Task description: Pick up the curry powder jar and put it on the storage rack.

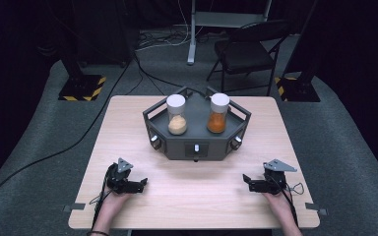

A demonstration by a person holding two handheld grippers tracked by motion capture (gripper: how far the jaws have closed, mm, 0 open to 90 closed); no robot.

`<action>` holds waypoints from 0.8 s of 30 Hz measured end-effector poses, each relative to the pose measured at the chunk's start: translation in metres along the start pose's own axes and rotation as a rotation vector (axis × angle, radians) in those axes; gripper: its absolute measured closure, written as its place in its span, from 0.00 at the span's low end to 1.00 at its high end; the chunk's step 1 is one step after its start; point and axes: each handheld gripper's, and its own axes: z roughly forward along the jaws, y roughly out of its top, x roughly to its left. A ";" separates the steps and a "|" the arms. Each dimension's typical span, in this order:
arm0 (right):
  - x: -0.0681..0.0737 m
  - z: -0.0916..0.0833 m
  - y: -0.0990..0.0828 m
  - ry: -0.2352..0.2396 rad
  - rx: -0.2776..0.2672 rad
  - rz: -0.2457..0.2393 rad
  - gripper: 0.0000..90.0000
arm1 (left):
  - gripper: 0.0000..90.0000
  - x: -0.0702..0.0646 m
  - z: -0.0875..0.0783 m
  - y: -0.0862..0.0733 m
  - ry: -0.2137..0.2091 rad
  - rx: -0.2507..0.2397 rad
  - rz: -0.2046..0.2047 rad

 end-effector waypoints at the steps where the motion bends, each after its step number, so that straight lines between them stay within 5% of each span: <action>1: 0.000 0.001 0.000 0.000 0.009 -0.002 0.00 | 0.02 0.000 0.000 0.000 0.000 -0.001 -0.001; 14: -0.010 0.003 0.001 0.001 0.088 0.033 0.02 | 0.02 0.000 0.000 0.000 0.000 0.000 -0.001; 19: -0.010 0.007 0.010 0.000 0.161 0.024 0.02 | 0.02 0.000 0.000 0.000 0.000 -0.001 -0.001; 24: -0.004 0.008 0.012 -0.020 0.174 -0.005 0.02 | 0.02 0.000 0.000 0.000 0.000 0.000 -0.001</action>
